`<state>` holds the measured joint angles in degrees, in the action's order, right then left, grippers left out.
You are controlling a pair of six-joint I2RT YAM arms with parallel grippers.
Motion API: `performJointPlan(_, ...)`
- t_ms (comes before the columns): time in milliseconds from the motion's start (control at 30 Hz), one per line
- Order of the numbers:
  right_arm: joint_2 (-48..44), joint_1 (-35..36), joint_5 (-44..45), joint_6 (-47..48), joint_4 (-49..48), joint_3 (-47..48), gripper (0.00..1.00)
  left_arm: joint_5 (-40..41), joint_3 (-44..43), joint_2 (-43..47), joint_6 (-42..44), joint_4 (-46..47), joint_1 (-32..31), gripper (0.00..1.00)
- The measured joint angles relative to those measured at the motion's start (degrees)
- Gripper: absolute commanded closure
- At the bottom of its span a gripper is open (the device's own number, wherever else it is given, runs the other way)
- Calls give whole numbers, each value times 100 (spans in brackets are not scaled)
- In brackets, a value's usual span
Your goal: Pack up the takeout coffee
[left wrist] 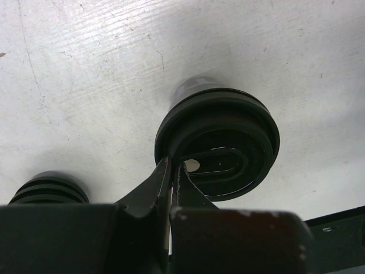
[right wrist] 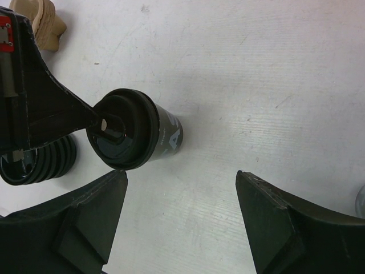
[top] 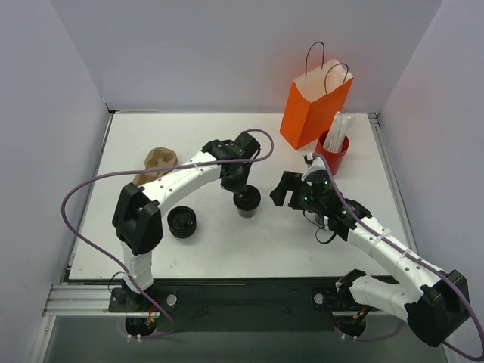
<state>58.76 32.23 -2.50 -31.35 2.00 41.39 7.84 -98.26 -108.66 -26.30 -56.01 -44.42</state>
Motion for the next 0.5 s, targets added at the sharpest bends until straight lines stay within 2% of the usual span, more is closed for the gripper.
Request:
performJointPlan(200, 37, 0, -55, 2, 0, 0, 21, 57, -26, -81, 0, -50, 0, 83)
performJointPlan(367, 120, 0, -142, -2, -4, 0, 22, 87, -28, -90, 11, -59, 0, 65)
performJointPlan(500, 245, 0, -282, 0, -4, 28, 22, 136, -70, -90, 9, -87, 0, 60)
